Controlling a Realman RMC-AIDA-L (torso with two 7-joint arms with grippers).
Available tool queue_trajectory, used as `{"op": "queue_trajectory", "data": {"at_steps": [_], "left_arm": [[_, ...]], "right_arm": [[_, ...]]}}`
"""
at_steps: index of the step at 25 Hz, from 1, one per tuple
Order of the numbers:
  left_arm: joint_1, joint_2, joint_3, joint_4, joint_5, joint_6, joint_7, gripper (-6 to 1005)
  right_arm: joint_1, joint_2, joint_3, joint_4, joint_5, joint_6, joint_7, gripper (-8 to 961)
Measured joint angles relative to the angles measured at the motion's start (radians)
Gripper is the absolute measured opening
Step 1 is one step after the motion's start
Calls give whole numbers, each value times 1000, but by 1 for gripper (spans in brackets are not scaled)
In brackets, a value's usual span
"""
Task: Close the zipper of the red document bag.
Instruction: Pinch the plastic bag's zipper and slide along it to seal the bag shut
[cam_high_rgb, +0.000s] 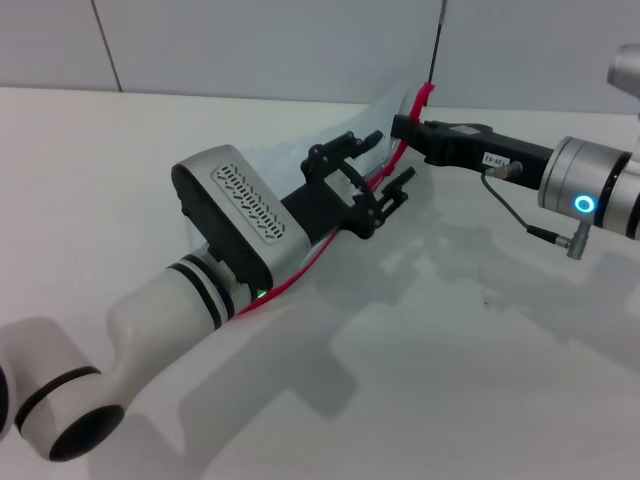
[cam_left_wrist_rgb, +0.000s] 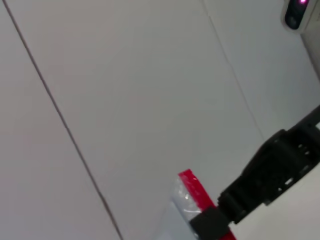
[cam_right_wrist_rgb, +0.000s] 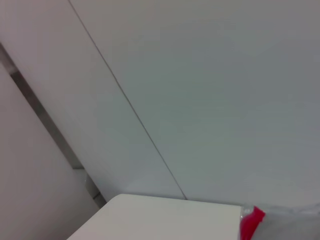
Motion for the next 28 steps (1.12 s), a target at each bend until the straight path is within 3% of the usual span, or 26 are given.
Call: {"op": "queue_trajectory", "data": {"at_steps": [15,22,28], "left_arm": [[4,-2,-45,-45,-1,-66,178,533],[34,-5,-44,-107,-49,-62,370,536],[47,-5,-44,-112,-87,-47,388,536]], "right_arm": [[38,3,20,43,9,-28,-42,14],[33,2,63,56,11,-24,-70,13],[24,2,67,57,12,-19,-76,13]]}}
